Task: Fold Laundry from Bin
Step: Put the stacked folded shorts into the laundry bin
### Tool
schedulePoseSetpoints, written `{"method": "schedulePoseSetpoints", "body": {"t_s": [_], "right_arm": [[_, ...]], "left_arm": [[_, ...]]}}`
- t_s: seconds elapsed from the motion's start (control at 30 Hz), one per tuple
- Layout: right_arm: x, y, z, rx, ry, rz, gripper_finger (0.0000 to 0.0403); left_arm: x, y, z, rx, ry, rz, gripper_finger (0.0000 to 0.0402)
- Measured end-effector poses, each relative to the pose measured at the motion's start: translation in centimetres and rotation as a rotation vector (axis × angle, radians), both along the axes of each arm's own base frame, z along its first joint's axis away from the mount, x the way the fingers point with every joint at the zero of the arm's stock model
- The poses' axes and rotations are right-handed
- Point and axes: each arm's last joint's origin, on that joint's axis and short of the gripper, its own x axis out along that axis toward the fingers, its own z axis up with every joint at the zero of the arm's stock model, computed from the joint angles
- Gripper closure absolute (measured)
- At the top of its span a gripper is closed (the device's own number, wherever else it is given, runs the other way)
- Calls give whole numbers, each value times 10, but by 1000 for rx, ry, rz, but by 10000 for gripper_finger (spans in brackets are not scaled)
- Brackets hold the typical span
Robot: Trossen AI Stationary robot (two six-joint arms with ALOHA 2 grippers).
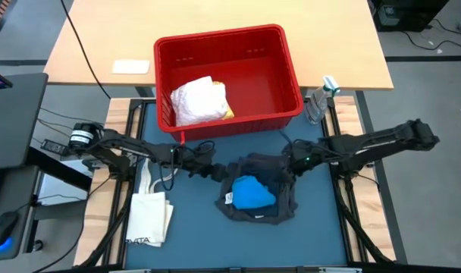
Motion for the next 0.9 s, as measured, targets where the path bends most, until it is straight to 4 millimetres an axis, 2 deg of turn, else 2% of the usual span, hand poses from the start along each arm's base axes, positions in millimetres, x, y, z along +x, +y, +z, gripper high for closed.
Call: {"method": "schedulePoseSetpoints", "body": {"t_s": [0.1,0.2,0.4,0.5,0.67,0.9], "right_arm": [[-16,3,-3,21,94,-19,108],[-25,6,-12,63,178,-42,74],[-31,12,-26,115,252,-94,16],[-37,14,-32,123,287,-108,10],[-44,15,-47,145,281,-155,15],[-50,10,-105,323,125,-331,17]], "left_arm": [[2,0,-9,29,-7,-14,42],[8,-2,-22,34,0,-24,13],[25,-5,-49,-13,-31,-43,3],[30,-6,-67,-77,-5,-19,3],[41,-9,-79,-107,-75,-26,3],[45,-12,-82,-88,-122,-38,26]]}}
